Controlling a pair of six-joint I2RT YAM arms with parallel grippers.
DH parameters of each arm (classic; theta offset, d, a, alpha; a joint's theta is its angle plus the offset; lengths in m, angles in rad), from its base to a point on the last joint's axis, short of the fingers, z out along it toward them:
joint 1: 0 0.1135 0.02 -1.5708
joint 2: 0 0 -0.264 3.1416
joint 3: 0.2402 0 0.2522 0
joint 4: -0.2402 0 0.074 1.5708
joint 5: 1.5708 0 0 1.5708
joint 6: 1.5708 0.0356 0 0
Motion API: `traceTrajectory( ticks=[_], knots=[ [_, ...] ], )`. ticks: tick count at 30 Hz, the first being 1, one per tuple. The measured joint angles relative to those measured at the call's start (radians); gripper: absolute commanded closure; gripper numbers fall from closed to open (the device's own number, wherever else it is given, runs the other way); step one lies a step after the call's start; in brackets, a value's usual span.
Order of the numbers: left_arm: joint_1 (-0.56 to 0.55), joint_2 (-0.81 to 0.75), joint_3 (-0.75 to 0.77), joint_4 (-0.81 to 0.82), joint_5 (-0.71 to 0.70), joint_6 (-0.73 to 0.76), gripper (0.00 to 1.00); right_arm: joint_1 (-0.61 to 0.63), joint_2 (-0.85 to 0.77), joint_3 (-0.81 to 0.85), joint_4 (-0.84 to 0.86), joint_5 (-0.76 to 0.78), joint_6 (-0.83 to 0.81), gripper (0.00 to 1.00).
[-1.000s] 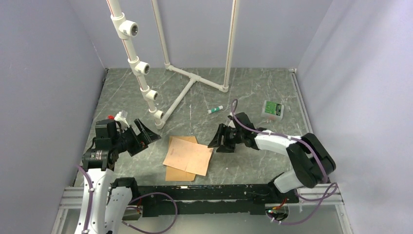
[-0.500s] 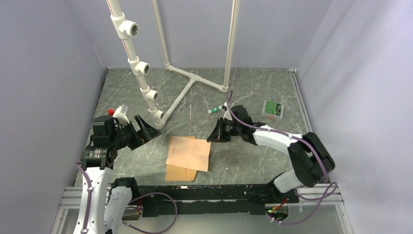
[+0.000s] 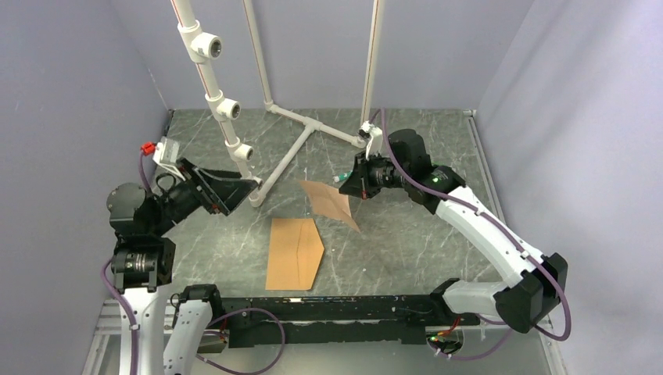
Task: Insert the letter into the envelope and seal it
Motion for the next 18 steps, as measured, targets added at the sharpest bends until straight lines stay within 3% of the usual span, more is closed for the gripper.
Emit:
traceTrajectory(
  ticks=[4, 8, 13, 18],
  knots=[
    [0.000, 0.023, -0.031, 0.229, 0.031, -0.105, 0.09, 0.000, -0.004, 0.090, -0.113, -0.015, -0.108, 1.00],
    [0.000, 0.029, -0.053, 0.310, 0.043, -0.123, 0.15, 0.000, -0.020, 0.134, -0.192, -0.021, -0.179, 1.00],
    [-0.002, 0.056, -0.045, 0.327, 0.058, -0.087, 0.18, 0.000, -0.024, 0.155, -0.241, -0.017, -0.221, 1.00],
    [-0.101, 0.214, 0.105, 0.245, 0.045, 0.061, 0.17, 0.000, 0.031, 0.190, -0.276, -0.003, -0.224, 1.00]
  ],
)
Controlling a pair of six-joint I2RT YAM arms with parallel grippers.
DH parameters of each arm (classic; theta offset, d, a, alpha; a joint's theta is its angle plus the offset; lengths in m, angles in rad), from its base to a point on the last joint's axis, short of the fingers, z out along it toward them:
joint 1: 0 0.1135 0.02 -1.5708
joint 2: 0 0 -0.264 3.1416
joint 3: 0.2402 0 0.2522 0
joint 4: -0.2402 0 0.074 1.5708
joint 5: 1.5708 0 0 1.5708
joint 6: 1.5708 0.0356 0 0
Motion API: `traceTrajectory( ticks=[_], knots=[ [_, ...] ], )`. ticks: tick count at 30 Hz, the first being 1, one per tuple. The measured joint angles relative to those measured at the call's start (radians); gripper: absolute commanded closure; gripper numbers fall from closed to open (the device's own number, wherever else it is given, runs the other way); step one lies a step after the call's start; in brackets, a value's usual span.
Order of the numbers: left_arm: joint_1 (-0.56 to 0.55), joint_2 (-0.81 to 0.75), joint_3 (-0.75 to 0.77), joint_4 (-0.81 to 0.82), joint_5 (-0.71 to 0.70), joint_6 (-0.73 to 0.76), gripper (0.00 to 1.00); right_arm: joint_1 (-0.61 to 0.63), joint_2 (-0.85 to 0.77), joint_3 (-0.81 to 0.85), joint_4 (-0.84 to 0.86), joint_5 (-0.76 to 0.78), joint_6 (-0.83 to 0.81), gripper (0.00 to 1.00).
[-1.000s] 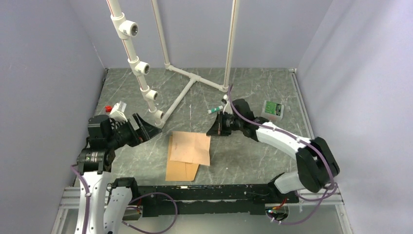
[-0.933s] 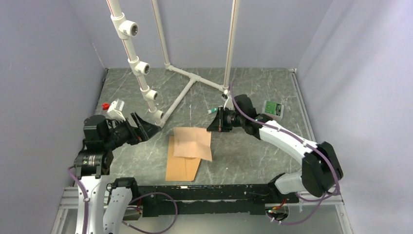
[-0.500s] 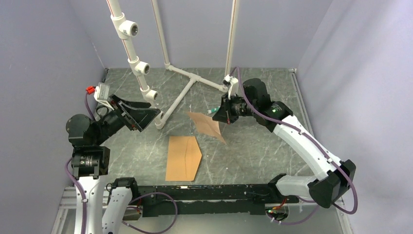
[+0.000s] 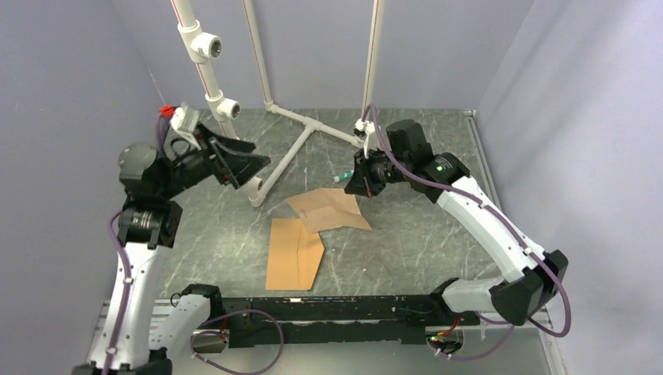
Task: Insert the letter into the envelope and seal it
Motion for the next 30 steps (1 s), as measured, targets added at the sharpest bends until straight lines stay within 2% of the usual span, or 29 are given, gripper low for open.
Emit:
traceTrajectory(
  ticks=[2, 12, 18, 23, 30],
  knots=[
    [-0.088, 0.054, 0.044, -0.016, -0.046, 0.074, 0.17, 0.000, 0.032, 0.020, -0.003, 0.004, 0.000, 1.00],
    [-0.442, 0.154, 0.069, -0.050, -0.210, 0.300, 0.17, -0.002, 0.047, 0.039, -0.018, 0.048, 0.006, 1.00],
    [-0.644, 0.311, 0.176, -0.136, -0.336, 0.464, 0.09, -0.029, 0.037, 0.051, -0.038, 0.047, -0.008, 1.00],
    [-0.686, 0.468, 0.292, -0.280, -0.353, 0.606, 0.07, -0.047, -0.020, 0.051, -0.064, 0.040, -0.035, 1.00],
    [-0.671, 0.559, 0.345, -0.424, -0.344, 0.710, 0.11, -0.053, -0.087, 0.112, -0.152, 0.020, -0.057, 1.00]
  ],
)
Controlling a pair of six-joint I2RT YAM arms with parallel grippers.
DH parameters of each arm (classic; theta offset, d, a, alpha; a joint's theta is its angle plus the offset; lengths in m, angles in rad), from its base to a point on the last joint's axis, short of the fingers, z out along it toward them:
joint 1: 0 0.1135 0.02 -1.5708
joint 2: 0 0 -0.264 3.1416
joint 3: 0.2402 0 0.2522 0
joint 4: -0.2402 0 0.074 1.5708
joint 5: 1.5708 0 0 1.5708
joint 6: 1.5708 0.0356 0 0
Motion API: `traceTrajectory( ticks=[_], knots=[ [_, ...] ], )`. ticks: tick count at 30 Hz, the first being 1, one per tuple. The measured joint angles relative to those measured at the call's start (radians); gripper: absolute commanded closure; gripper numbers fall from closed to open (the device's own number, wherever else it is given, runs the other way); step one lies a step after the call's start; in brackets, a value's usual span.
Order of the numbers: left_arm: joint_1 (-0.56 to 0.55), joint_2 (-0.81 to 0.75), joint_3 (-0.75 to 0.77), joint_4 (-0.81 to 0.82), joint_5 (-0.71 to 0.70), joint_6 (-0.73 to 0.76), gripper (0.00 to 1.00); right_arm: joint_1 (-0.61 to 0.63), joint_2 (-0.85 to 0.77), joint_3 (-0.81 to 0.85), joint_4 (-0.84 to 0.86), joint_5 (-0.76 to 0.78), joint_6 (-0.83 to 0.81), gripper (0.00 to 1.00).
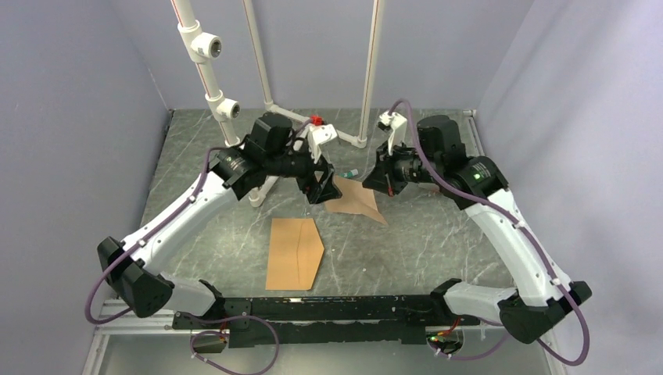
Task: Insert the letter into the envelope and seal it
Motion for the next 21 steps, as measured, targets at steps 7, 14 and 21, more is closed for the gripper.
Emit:
traceTrajectory(
  ticks=[7, 14, 21],
  knots=[
    [0.130, 0.100, 0.054, -0.014, 0.176, 0.005, 0.18, 0.000, -0.091, 0.081, -0.068, -0.027, 0.000, 1.00],
    [0.168, 0.174, 0.154, -0.162, 0.367, 0.094, 0.49, 0.000, -0.089, 0.136, -0.098, -0.062, 0.021, 1.00],
    [0.175, 0.198, 0.183, -0.217, 0.473, 0.128, 0.97, 0.000, -0.057, 0.142, -0.113, -0.079, 0.024, 1.00]
  ],
)
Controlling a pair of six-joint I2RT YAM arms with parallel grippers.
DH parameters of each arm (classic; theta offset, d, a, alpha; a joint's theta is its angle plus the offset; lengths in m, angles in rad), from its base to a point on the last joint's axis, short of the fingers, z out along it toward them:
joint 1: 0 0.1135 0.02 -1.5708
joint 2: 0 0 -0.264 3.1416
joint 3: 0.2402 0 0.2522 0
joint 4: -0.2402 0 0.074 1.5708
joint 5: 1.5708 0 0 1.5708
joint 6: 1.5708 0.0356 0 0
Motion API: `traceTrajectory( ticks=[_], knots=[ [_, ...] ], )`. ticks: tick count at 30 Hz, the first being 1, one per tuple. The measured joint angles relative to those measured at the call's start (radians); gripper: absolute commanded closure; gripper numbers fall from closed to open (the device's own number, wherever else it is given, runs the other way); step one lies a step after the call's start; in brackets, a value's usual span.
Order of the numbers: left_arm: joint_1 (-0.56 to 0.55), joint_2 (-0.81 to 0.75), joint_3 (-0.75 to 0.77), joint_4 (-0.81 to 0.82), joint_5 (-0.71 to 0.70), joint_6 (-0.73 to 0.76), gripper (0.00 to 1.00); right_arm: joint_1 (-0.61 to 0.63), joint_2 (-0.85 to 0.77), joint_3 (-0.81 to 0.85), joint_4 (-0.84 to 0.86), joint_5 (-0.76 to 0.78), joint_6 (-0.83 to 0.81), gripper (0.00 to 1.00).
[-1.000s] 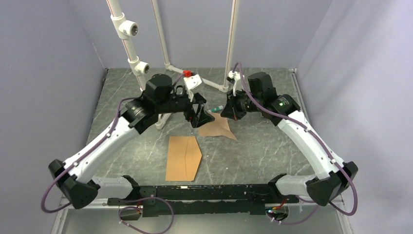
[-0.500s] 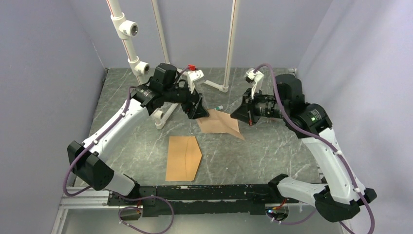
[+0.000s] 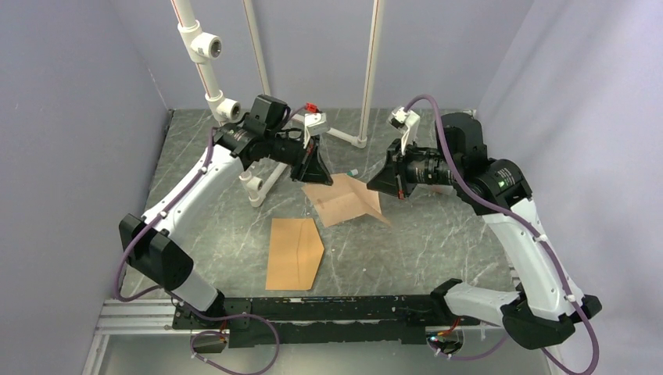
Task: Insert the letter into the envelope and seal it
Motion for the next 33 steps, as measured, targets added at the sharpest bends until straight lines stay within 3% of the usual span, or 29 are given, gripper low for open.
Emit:
traceTrajectory(
  ticks=[4, 7, 10, 11, 15, 19, 21, 23, 24, 26, 33],
  knots=[
    [0.000, 0.020, 0.004, 0.000, 0.018, -0.011, 0.97, 0.000, 0.020, 0.016, 0.003, -0.004, 0.006, 1.00],
    [0.000, 0.023, 0.000, 0.034, 0.002, -0.044, 0.97, 0.000, 0.027, 0.019, 0.024, -0.017, 0.018, 0.76],
    [0.001, 0.010, -0.028, 0.111, -0.026, -0.081, 0.98, 0.000, 0.022, 0.005, 0.085, -0.035, 0.037, 0.36],
    [0.001, 0.003, -0.041, 0.135, -0.038, -0.093, 0.98, 0.000, 0.017, -0.003, 0.109, -0.037, 0.048, 0.29],
    [0.001, -0.038, -0.097, 0.221, -0.086, -0.126, 0.98, 0.000, -0.011, -0.045, 0.219, 0.025, 0.088, 0.16],
    [0.001, -0.105, -0.156, 0.312, -0.123, -0.134, 0.98, 0.000, -0.068, -0.119, 0.397, 0.192, 0.183, 0.14],
    [0.001, -0.138, -0.178, 0.343, -0.131, -0.134, 0.97, 0.000, -0.070, -0.122, 0.464, 0.255, 0.231, 0.19],
    [0.001, -0.161, -0.182, 0.369, -0.132, -0.133, 0.98, -0.001, -0.051, -0.101, 0.492, 0.301, 0.261, 0.50],
    [0.001, -0.169, -0.182, 0.379, -0.132, -0.132, 0.97, -0.001, -0.035, -0.085, 0.497, 0.316, 0.266, 0.58],
    [0.001, -0.180, -0.182, 0.396, -0.129, -0.133, 0.97, -0.002, 0.003, -0.061, 0.501, 0.309, 0.252, 0.58],
    [0.001, -0.184, -0.181, 0.391, -0.081, -0.129, 0.98, -0.005, 0.032, -0.095, 0.323, 0.093, 0.006, 0.40]
  ],
)
